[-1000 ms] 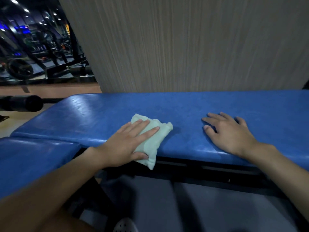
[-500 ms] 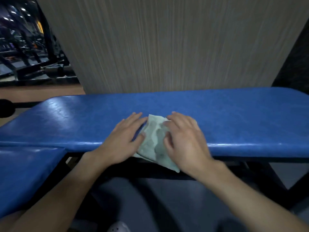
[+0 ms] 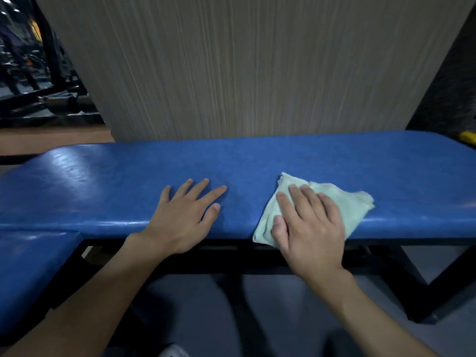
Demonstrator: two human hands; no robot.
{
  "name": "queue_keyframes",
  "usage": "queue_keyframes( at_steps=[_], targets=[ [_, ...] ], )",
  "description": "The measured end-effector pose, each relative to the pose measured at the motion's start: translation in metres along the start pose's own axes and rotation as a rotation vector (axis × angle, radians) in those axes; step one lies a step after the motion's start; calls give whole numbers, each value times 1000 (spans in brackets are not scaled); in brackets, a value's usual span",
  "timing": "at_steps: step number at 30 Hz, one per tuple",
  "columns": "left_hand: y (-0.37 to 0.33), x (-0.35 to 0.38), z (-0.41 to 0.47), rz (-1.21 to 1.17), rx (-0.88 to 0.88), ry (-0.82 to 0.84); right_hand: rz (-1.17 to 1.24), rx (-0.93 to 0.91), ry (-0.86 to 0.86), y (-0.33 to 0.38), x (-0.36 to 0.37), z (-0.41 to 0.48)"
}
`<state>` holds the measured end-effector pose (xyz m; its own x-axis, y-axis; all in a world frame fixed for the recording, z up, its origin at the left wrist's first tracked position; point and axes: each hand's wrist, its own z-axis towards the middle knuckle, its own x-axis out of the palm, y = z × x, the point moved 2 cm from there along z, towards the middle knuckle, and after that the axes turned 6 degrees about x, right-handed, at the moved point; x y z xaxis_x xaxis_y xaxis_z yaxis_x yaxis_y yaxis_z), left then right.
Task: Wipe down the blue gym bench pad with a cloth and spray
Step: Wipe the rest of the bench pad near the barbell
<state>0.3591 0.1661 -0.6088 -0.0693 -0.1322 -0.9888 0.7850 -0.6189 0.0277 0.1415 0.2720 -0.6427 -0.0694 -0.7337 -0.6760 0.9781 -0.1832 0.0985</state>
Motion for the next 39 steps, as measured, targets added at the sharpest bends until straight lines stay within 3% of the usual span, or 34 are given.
queue_keyframes(
  at_steps=[3,6,9,12,16,20,24,27,32,35,39],
  targets=[
    [-11,-10,11,-5,10,-86,37,141,-7,26,5,1],
    [-29,-14,25,-87,70,-93,64,24,-7,32,11,0],
    [-41,-5,29,-48,94,-8,14,-37,-60,-15,6,-7],
    [-44,-4,30,-28,72,-25,-51,79,-118,-60,-2,-14],
    [-84,-9,44,-92,155,-1,-17,267,-148,-39,0,-9],
    [-116,-12,63,-64,213,-28,-7,86,-135,-75,-4,-16],
    [-122,-19,72,-44,256,-104,-95,296,-188,-139,-16,-20],
    [-153,-19,84,-94,325,-86,-59,432,-233,-124,-16,-13],
    [-215,-20,111,-217,401,-74,-66,224,-174,-163,-23,-21],
    [-234,-19,120,-210,443,-67,-108,424,-221,-225,-37,-21],
    [-270,-10,135,-173,463,29,-45,583,-280,-217,-34,-16]
  ],
)
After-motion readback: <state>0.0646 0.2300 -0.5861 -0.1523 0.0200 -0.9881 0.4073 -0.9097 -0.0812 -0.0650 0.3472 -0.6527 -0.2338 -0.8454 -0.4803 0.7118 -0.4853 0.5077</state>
